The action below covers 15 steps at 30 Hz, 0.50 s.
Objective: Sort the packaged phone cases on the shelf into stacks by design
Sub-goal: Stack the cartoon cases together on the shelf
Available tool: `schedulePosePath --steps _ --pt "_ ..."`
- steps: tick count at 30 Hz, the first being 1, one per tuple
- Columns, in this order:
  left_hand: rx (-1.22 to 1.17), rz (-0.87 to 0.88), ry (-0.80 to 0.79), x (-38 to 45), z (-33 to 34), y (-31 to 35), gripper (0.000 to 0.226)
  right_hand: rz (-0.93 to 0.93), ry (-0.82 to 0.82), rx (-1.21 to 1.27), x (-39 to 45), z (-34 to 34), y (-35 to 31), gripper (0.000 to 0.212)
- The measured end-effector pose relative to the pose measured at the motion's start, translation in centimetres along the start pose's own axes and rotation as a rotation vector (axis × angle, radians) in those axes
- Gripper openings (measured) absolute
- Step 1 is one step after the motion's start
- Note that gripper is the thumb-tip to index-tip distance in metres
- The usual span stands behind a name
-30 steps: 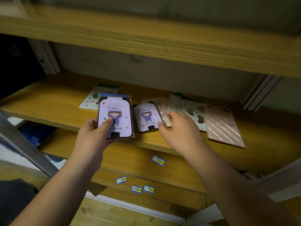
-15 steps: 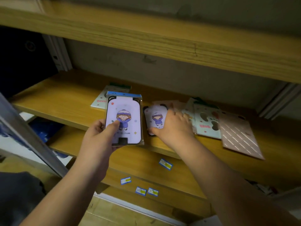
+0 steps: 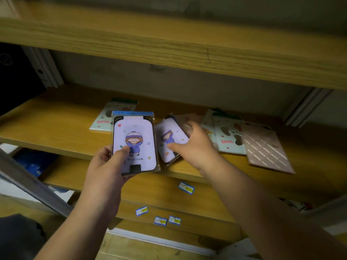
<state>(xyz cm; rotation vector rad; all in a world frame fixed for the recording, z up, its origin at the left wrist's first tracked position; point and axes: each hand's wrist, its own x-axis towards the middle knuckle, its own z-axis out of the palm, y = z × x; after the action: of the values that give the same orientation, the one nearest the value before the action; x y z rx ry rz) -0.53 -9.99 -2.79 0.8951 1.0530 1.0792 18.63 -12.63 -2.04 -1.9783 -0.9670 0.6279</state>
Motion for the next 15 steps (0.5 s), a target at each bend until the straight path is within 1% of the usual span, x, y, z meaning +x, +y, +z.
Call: schedulePosePath --steps 2,3,4,5,9,11,13,15 --pt "0.007 0.008 -0.014 -0.1 0.3 0.0 0.003 0.114 -0.038 0.249 -0.3 -0.8 0.1 0.061" --pt "0.008 0.007 -0.022 -0.2 0.6 0.0 0.004 0.169 -0.063 0.365 -0.6 -1.4 0.3 0.044" --pt "0.008 0.005 -0.034 -0.3 0.7 -0.1 0.004 0.217 -0.080 0.472 -1.1 -2.1 0.4 0.033" --pt "0.014 0.003 -0.049 -0.4 1.0 -0.2 0.005 0.255 -0.073 0.564 -1.8 -3.0 0.5 0.027" --pt "0.045 -0.020 -0.083 -1.3 2.4 -1.1 0.006 0.375 0.087 0.894 -4.7 -7.1 2.0 0.020" --pt "0.045 -0.026 -0.092 -2.2 3.4 -1.6 0.011 0.434 0.143 0.987 -6.1 -9.0 2.9 0.020" --pt "0.058 -0.030 -0.112 -3.2 4.3 -1.8 0.010 0.455 0.146 1.035 -7.5 -10.8 3.6 0.024" --pt "0.066 -0.026 -0.128 -4.3 5.2 -2.0 0.008 0.483 0.110 1.118 -9.0 -12.4 4.0 0.030"
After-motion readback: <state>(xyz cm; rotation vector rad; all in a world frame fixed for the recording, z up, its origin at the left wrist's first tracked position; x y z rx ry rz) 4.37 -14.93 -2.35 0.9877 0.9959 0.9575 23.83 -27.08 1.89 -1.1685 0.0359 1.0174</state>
